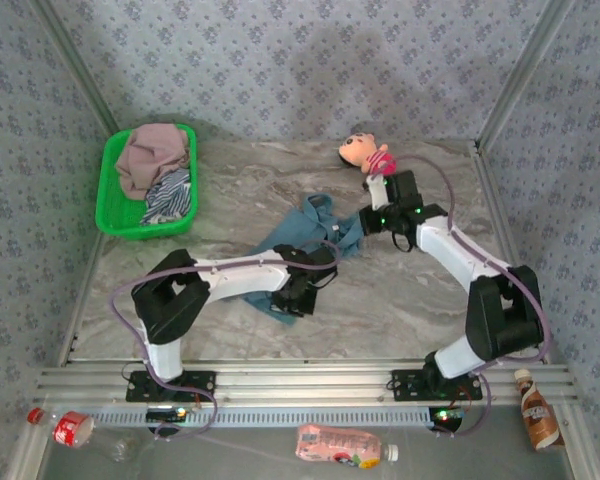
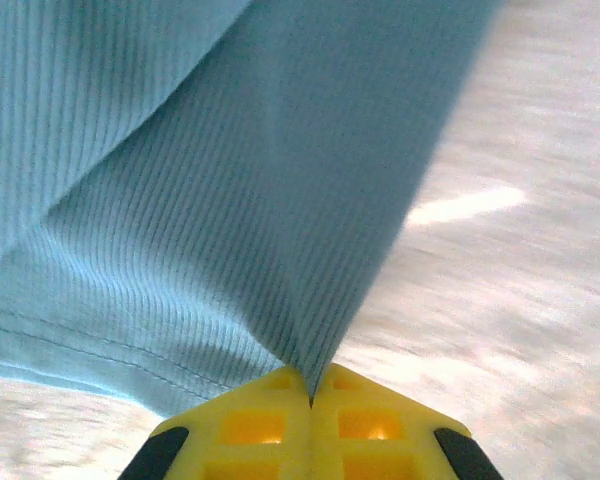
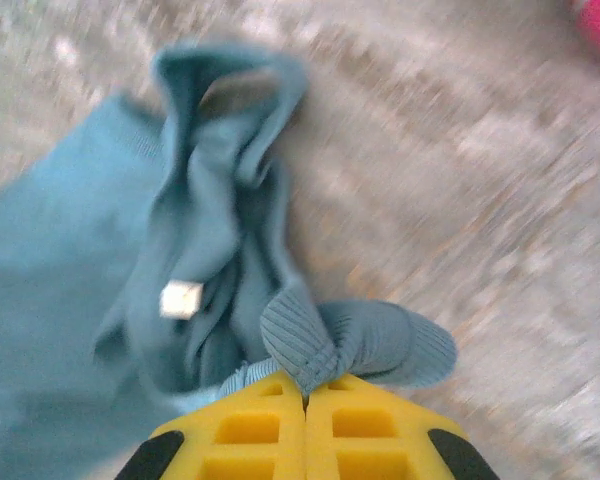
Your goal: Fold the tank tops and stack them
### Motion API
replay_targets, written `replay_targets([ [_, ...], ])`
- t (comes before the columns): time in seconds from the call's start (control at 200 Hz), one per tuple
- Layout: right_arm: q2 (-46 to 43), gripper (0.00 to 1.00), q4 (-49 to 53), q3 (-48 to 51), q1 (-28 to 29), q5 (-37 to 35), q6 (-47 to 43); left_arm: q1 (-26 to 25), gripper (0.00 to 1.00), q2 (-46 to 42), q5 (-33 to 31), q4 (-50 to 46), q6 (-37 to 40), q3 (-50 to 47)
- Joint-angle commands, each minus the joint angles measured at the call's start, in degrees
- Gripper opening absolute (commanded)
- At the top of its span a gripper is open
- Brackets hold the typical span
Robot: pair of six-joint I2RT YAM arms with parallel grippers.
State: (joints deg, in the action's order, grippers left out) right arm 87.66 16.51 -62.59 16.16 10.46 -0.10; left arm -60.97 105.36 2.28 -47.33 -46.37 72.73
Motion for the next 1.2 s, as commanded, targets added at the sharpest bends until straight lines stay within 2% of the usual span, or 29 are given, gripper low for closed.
replay_targets([
  [0.0,5.5,0.07,-3.8,-6.8,-1.2,2.5,-4.4,-2.1,0.00,0.9,8.5,1.4,6.1,7.3],
  [0.195,17.9,0.07,-8.0,-20.4,-0.4,9.2,-2.8,-3.0,0.00,7.0,21.4,8.0,15.6,18.8],
  [0.36,25.3,0.08,-5.4,-27.7,1.7,9.8,-3.3,-2.9,0.02,14.1,22.1,4.8,19.0,25.8],
  [0.41,26.4,0.11,-4.3,-28.2,1.8,9.6,-3.2,-2.4,0.09,15.1,22.1,5.9,18.4,25.9],
  [0.53,26.6,0.25,-0.8,-27.0,1.2,9.1,-3.2,-1.4,0.45,15.6,20.9,5.3,17.8,27.2],
  [0.57,26.1,0.32,1.2,-26.6,0.6,9.2,-3.4,-1.1,0.52,14.7,20.7,5.6,17.6,26.9],
  [0.625,24.1,0.43,1.7,-24.6,-0.4,9.0,-2.9,-1.0,0.58,13.2,20.8,5.6,17.1,25.9],
  [0.695,20.3,0.51,5.2,-22.5,-1.5,8.1,-2.2,-0.7,0.61,10.7,20.5,3.8,16.6,24.5],
  [0.785,14.7,0.55,9.2,-18.3,-3.2,7.5,0.1,-0.3,0.62,6.0,18.7,-0.9,16.0,21.5],
  [0.944,-0.5,0.60,13.1,-2.1,-4.3,5.8,7.1,2.5,0.62,-4.6,12.5,-4.8,10.6,8.3],
  [1.059,-11.6,0.61,15.5,9.8,-3.2,5.0,14.5,4.5,0.60,-10.5,10.9,-1.7,5.9,-2.0],
  [1.194,-20.0,0.61,19.6,19.8,-1.5,1.4,19.9,4.5,0.57,-11.7,12.1,4.5,2.3,-10.6],
])
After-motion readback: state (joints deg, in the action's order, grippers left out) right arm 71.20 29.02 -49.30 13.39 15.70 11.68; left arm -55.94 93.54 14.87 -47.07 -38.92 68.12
